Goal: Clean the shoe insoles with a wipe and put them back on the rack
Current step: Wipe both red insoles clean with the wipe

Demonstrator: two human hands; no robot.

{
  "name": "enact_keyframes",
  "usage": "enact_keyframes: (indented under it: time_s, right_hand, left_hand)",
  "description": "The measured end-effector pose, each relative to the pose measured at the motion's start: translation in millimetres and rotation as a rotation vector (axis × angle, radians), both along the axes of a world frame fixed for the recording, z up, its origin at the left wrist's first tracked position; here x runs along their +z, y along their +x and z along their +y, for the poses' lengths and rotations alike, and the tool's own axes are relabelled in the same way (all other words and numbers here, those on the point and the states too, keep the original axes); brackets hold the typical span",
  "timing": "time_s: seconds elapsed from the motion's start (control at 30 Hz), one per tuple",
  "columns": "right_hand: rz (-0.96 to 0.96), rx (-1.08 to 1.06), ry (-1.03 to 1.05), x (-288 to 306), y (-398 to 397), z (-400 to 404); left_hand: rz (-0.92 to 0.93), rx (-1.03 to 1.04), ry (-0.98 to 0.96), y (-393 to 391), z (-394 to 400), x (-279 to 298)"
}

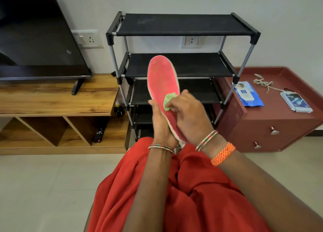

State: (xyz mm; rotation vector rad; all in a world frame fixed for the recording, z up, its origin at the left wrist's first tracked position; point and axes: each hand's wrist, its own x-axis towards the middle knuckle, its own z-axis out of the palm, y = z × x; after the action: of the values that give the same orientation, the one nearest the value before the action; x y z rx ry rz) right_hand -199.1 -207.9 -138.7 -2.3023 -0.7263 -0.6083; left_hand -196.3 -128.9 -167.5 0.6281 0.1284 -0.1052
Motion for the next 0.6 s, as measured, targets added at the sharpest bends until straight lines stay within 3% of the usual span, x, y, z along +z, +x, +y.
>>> enact_keyframes:
  time_s: [0.17,0.4,0.6]
  right_hand:
    - [0.044,0.043,-0.043,-22,-28,-7]
    - [-0.121,-0.216,-0.171,9,4,-5]
    - [0.006,-0.053,-0.043,-21,-28,-6]
  left_hand:
    - [-0.067,-0.004,-0.146,1,12,-5]
    - [0.013,-0.022,-0.006,-2,-18,1]
    - [0.003,-0.101,-0.101,1,4,-7]
